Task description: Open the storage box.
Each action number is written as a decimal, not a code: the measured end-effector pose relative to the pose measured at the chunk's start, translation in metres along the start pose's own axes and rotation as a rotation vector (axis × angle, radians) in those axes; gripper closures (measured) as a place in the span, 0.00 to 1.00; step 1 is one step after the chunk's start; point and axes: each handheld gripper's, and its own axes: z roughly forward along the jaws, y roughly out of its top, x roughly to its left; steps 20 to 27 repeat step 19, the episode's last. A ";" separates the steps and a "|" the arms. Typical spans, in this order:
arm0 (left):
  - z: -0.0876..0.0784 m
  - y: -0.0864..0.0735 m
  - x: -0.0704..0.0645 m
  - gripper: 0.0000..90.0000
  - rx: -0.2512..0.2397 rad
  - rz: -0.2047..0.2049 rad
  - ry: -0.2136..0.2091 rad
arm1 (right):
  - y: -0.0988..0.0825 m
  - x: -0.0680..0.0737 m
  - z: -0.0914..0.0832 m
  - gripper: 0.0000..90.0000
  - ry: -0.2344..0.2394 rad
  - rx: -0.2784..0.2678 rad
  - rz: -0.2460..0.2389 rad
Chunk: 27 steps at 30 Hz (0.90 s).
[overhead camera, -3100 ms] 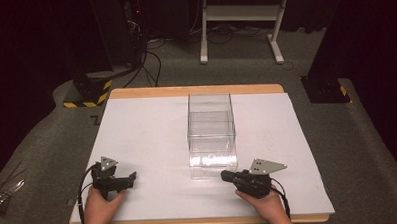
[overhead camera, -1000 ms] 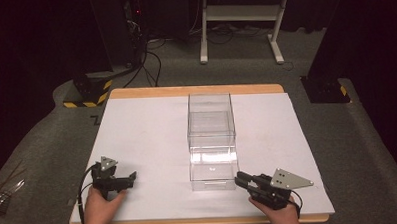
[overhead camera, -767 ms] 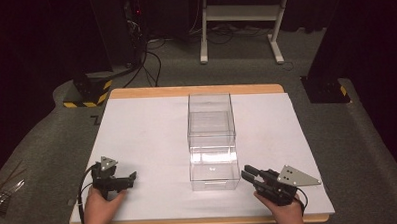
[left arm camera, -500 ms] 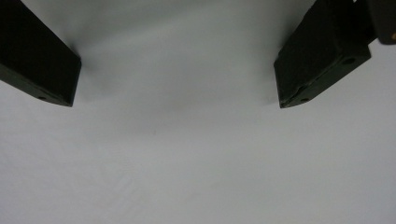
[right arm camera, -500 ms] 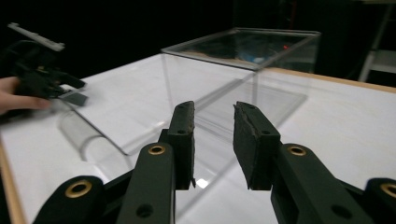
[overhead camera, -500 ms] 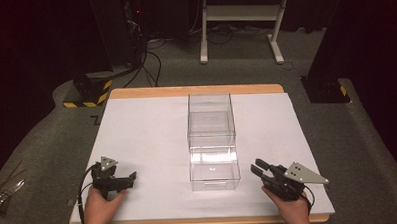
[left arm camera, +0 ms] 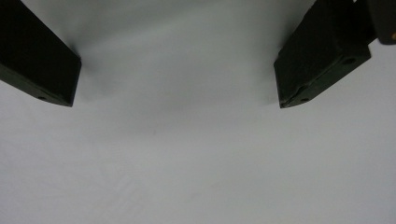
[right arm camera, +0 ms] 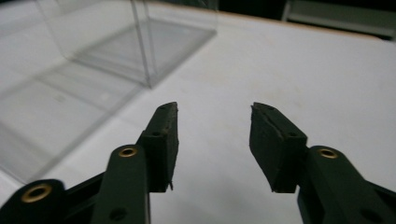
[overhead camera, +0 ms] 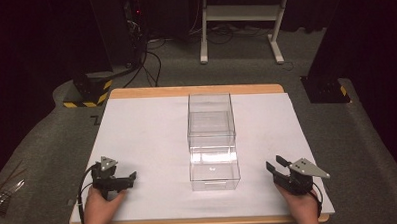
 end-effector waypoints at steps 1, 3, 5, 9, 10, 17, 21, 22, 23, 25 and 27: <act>0.000 0.000 0.000 0.01 -0.001 -0.002 0.000 | -0.001 0.000 0.002 0.55 -0.020 0.023 -0.010; 0.000 0.000 0.000 0.01 0.000 -0.002 0.000 | -0.006 -0.001 0.008 0.52 -0.082 0.084 -0.044; 0.000 0.000 0.000 0.01 0.000 0.001 0.000 | -0.010 -0.001 0.014 0.48 -0.114 0.138 -0.052; 0.000 0.000 0.000 0.01 0.000 0.001 0.000 | -0.010 -0.004 0.022 0.46 -0.127 0.221 -0.027; 0.000 0.000 0.000 0.01 -0.001 0.001 0.000 | -0.010 -0.003 0.024 0.45 -0.133 0.234 -0.028; 0.000 0.000 0.000 0.01 -0.001 0.002 0.001 | -0.010 0.002 0.026 0.43 -0.140 0.254 -0.077; 0.000 0.000 0.000 0.01 0.000 0.002 0.001 | -0.010 0.001 0.026 0.43 -0.135 0.249 -0.071; 0.000 0.000 0.000 0.01 0.000 0.002 0.001 | -0.010 0.001 0.026 0.43 -0.135 0.249 -0.071; 0.000 0.000 0.000 0.01 0.000 0.002 0.001 | -0.010 0.001 0.026 0.43 -0.135 0.249 -0.071; 0.000 0.000 0.000 0.01 0.000 0.002 0.001 | -0.010 0.001 0.026 0.43 -0.135 0.249 -0.071; 0.000 0.000 0.000 0.01 0.000 0.002 0.001 | -0.010 0.001 0.026 0.43 -0.135 0.249 -0.071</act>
